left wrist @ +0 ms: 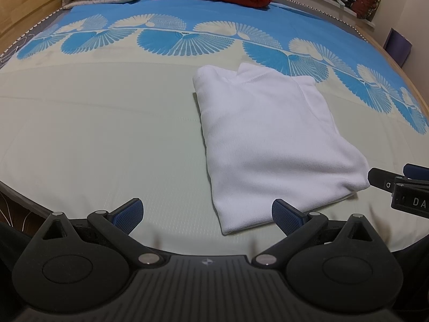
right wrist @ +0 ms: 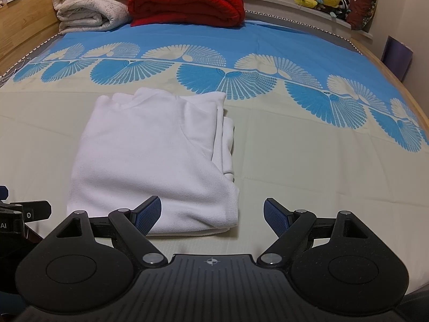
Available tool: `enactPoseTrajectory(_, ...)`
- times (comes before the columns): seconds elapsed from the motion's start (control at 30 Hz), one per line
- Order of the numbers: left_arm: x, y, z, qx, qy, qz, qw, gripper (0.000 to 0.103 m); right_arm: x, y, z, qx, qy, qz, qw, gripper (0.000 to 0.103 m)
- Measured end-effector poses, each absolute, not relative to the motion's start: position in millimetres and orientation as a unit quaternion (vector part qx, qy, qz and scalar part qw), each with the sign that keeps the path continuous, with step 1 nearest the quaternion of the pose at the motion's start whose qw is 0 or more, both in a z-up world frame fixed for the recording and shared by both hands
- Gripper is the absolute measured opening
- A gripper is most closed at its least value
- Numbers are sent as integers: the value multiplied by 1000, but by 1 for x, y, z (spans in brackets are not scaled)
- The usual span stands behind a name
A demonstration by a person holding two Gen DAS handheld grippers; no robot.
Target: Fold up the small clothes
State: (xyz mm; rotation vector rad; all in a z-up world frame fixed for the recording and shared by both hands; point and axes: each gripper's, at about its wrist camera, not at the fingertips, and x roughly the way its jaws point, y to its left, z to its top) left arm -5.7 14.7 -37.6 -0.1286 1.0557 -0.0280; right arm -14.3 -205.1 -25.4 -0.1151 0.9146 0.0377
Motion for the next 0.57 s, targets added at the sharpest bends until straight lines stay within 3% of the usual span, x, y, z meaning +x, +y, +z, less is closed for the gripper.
enactPoseTrajectory(0.57,-7,14,-39,-59,501,-18,863,102,-15,-205,-27,-56,443,19,895,85)
